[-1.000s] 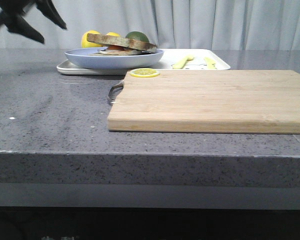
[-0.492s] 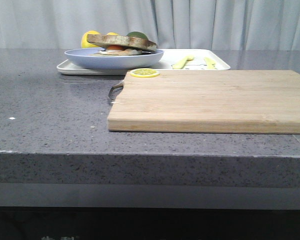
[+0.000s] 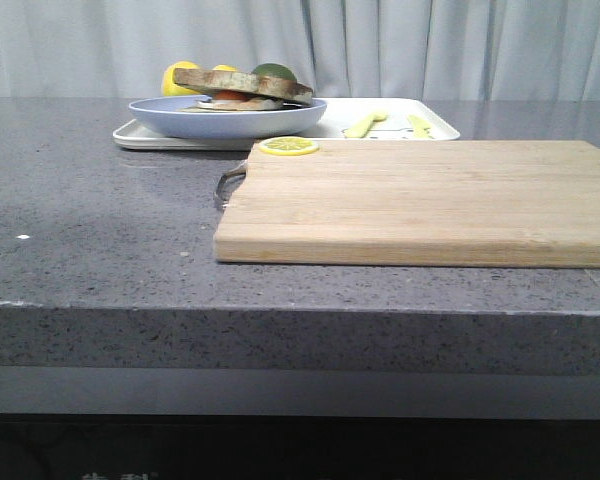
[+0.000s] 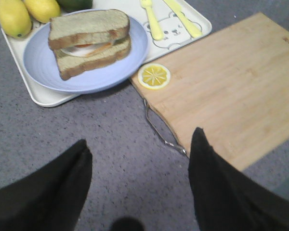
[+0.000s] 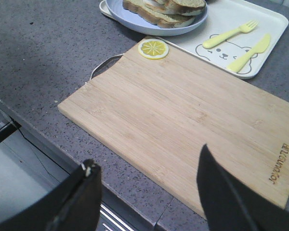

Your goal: Place bread and move sandwich to tray

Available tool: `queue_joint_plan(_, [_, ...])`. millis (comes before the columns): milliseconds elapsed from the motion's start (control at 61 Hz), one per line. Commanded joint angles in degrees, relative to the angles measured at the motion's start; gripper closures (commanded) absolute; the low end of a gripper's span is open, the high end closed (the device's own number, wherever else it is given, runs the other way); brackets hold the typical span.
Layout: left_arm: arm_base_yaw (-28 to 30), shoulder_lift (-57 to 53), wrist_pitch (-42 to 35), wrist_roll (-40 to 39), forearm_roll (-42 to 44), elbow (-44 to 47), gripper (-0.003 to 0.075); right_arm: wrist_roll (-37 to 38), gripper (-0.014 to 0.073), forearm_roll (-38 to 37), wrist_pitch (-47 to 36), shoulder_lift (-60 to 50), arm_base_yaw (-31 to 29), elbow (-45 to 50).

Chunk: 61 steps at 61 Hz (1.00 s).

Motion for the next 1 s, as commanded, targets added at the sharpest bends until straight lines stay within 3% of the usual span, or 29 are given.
queue_joint_plan(0, [-2.6,-5.7,-5.9,-0.2,1.3,3.9,0.0288,-0.3,0.0139,-0.4,-3.7,-0.1,-0.1,-1.3])
queue_joint_plan(295, [-2.9,-22.2,-7.3,-0.3,5.6,18.8,0.0288,-0.3,0.0139,-0.4,-2.9,-0.1,-0.1,-1.3])
queue_joint_plan(393, [-2.5,-27.0,-7.3,-5.4,9.0,22.3,0.0288,-0.3,0.0139,-0.4,-2.1,-0.1,-0.1,-1.3])
queue_joint_plan(508, [-2.5,-30.8,-7.2,-10.7,12.6,24.3,0.0288,-0.3,0.0139,-0.4,-1.3,-0.1,-0.1,-1.3])
queue_joint_plan(787, [-2.5,-32.2,-6.9,-10.8,10.8,24.7,0.0288,-0.3,0.0141,-0.4,-0.4,-0.1,-0.1,-1.3])
queue_joint_plan(885, [-2.5,-32.2,-6.9,-10.8,10.8,24.7,0.0319,-0.3,0.0202,-0.4,-0.3,-0.1,-0.1,-1.3])
queue_joint_plan(984, [-2.5,-32.2,-6.9,-10.8,10.7,24.7,0.0408,-0.3,0.0347,-0.4,0.2,-0.1,-0.1,-1.3])
